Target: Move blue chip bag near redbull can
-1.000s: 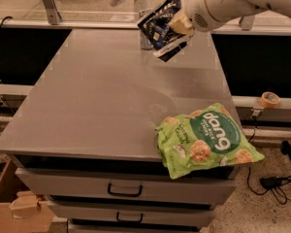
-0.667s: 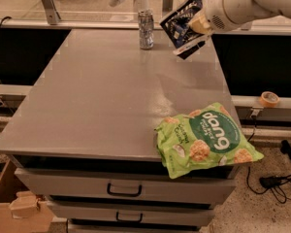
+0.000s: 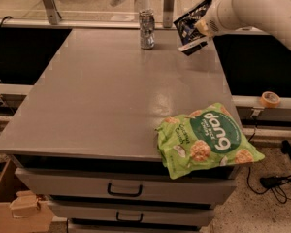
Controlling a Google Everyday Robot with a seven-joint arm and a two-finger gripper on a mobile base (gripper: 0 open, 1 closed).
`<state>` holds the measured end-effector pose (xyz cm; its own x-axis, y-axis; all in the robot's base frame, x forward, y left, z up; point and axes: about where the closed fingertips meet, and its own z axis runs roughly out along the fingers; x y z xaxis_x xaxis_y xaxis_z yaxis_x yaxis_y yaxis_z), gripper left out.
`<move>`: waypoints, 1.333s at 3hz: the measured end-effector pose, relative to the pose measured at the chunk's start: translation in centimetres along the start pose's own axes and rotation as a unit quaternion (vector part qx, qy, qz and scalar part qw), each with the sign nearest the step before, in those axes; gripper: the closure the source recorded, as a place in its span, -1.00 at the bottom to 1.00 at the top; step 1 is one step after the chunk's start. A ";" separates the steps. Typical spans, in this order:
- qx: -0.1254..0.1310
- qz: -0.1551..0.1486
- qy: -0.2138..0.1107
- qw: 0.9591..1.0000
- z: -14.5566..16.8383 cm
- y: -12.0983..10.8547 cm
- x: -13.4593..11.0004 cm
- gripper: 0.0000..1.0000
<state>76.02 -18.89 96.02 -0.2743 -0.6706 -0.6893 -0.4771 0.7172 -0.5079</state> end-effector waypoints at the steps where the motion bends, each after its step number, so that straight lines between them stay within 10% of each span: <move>1: 0.010 0.032 0.006 0.999 3.2 -0.2 0.9 1.00; 3: -0.024 0.063 0.004 0.998 7.8 3.4 0.6 1.00; 4: -0.061 0.068 0.007 0.996 9.7 6.0 -0.1 0.65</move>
Offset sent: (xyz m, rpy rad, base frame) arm 0.0558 0.0242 -0.0649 0.1322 0.0468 -0.0777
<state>81.27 -12.71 88.04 -0.3553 -0.5713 -0.7398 -0.5315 0.7746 -0.3429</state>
